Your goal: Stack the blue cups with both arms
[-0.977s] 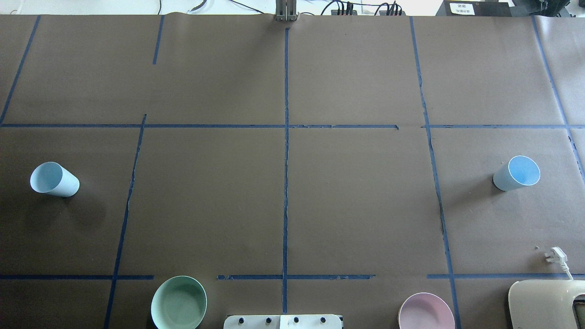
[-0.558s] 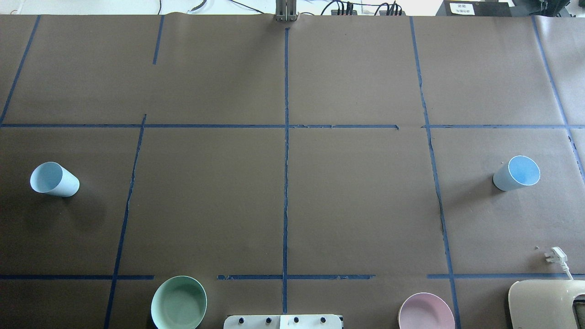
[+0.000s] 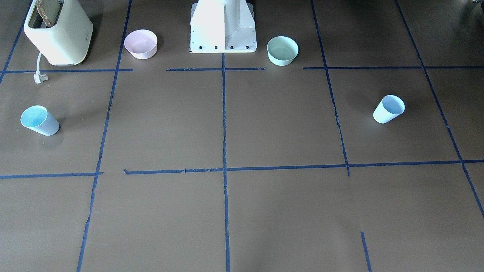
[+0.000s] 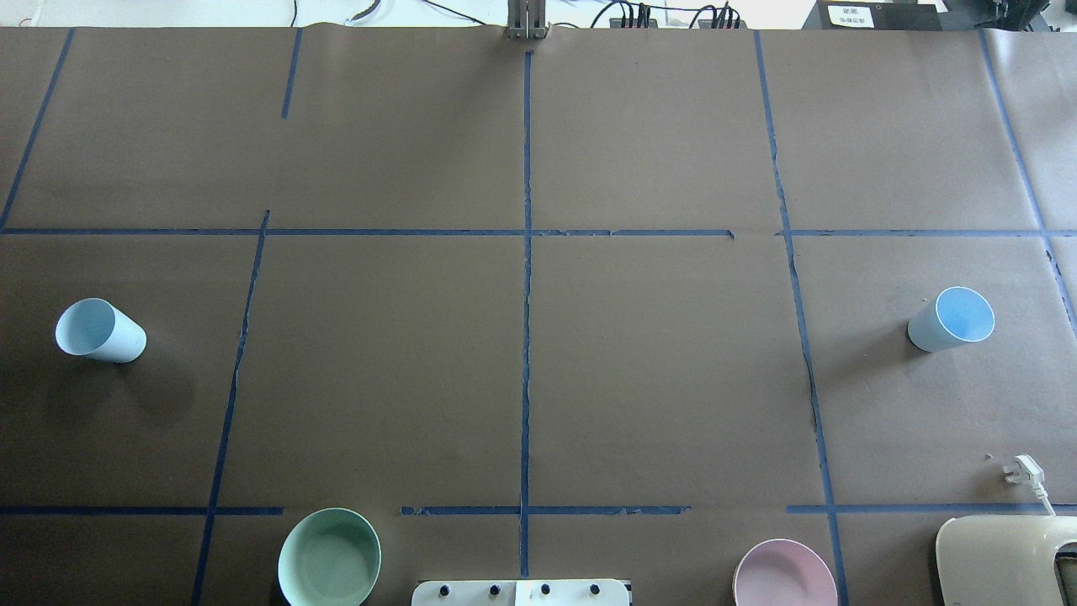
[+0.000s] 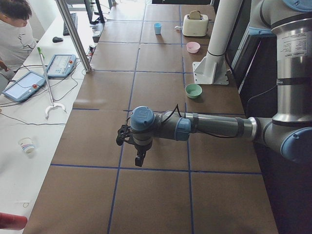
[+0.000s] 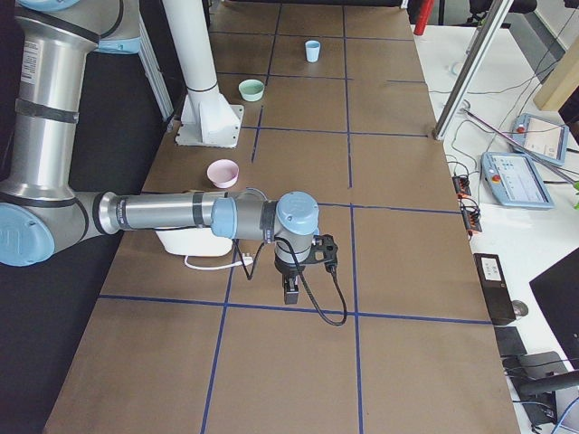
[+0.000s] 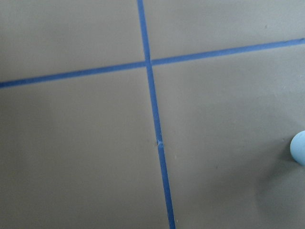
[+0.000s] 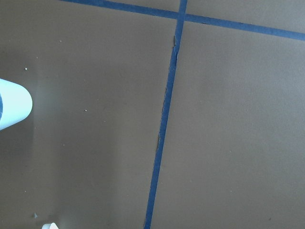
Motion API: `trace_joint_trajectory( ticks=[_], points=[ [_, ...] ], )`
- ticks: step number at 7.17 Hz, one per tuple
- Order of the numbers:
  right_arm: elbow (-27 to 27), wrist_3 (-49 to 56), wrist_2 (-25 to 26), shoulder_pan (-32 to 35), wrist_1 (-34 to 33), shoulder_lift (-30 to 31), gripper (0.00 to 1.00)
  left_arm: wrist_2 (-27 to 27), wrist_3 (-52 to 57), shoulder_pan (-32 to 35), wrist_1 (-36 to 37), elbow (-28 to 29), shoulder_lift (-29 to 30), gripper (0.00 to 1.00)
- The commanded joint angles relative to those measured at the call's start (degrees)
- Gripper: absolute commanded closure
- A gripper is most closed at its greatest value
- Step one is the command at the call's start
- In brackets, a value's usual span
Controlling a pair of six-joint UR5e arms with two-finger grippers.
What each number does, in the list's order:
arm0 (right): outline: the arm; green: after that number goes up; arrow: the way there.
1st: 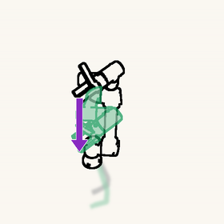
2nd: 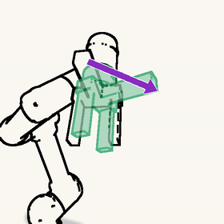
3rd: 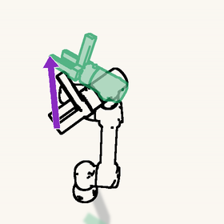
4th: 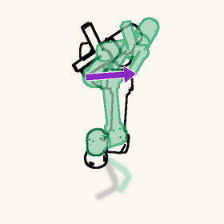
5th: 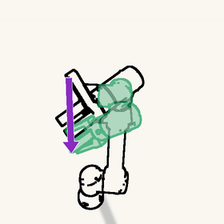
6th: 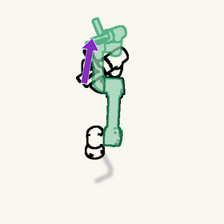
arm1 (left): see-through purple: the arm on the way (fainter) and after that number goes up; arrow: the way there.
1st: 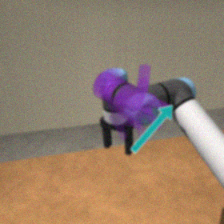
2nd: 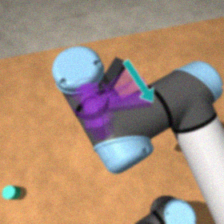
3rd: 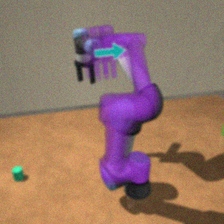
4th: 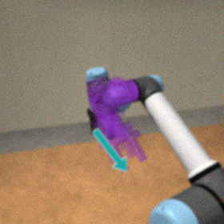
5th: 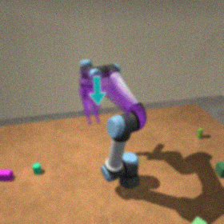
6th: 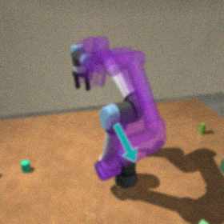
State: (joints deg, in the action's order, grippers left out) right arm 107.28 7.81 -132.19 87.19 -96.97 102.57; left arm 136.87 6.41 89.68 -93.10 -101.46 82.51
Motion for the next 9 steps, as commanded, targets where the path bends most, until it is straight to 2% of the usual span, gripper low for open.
trace_joint_trajectory(
  ticks=[1,2,3,4,6,7,9],
  points=[
    [0.03,-0.08,0.00,-0.09,0.03,-0.35,0.00,0.41,-0.34,-0.73,-3.47,-1.36,0.02,0.00],
    [0.03,-0.08,-0.09,-0.01,0.03,-0.35,0.00,5.03,-5.39,-5.34,-6.54,-0.50,-0.16,0.00],
    [0.03,-0.08,-0.52,0.00,0.03,-0.35,0.00,5.08,-14.40,-9.74,-10.31,-0.58,0.10,0.00],
    [0.03,-0.08,-0.70,0.00,0.03,-0.35,0.00,3.42,-25.28,-13.18,-16.35,-0.49,0.10,0.00],
    [0.03,-0.08,-0.79,-0.09,0.03,-0.44,0.00,-5.25,-44.30,-22.66,-25.35,-0.23,0.10,0.00],
    [-0.06,-0.08,-0.79,-0.09,0.03,-0.44,0.00,-9.47,-48.29,-26.10,-26.25,-0.14,0.19,0.00],
    [-0.06,-0.08,-0.79,-0.01,0.03,-0.44,0.00,-11.36,-49.56,-29.03,-26.35,0.73,0.45,0.00]
  ],
)
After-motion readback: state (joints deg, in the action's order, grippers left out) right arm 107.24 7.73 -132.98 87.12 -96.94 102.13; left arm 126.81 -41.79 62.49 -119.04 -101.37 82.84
